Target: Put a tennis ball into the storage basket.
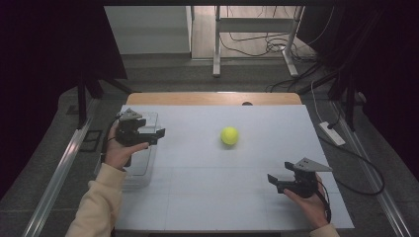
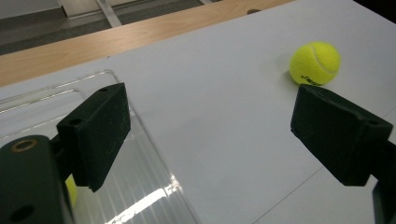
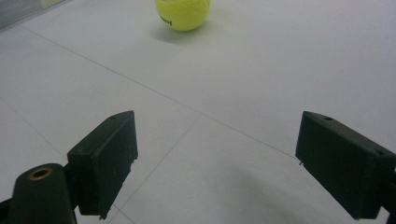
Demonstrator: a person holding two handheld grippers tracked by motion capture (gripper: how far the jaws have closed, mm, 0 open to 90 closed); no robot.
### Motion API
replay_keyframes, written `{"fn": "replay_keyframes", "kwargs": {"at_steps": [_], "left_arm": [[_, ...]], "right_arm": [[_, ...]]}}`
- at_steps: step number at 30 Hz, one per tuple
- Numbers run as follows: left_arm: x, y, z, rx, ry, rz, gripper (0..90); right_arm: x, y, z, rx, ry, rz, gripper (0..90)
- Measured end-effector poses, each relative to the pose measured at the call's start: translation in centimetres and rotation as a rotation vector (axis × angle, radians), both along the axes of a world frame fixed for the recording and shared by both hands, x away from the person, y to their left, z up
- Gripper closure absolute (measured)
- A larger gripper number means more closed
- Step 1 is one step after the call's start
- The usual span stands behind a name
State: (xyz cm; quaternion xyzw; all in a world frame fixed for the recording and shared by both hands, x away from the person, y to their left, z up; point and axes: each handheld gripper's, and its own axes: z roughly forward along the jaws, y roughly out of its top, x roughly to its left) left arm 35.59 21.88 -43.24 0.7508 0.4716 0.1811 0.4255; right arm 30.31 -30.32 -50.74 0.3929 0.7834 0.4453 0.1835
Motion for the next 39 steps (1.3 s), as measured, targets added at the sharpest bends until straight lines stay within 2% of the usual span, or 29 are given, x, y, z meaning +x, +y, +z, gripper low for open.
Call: {"fn": "replay_keyframes", "kwargs": {"at_steps": [5,14,22,28,32,39], "left_arm": [[0.3,-1.4,0.0,-0.011,-0.003,-0.037,13.0],[0.8,-3.6,0.1,-0.004,0.007,-0.081,12.4],[1.0,-4.8,0.1,0.011,0.010,-0.105,12.4],[1.0,-6.2,0.1,0.030,0.006,-0.143,12.5],[1.1,-6.8,0.1,0.045,0.005,-0.144,12.5],[1.5,-7.9,0.0,0.045,0.011,-0.148,12.4]], "right_arm": [[0.0,0.0,0.0,0.001,-0.004,-0.001,13.0],[0.0,0.0,0.0,0.003,-0.002,0.001,13.0],[-0.1,0.0,0.0,0.002,-0.003,0.002,13.0],[-0.1,0.1,0.0,0.003,0.000,0.002,13.0],[-0.2,0.1,0.1,0.004,-0.005,0.003,13.0],[-0.2,0.0,0.1,0.013,-0.001,0.007,13.0]]}}
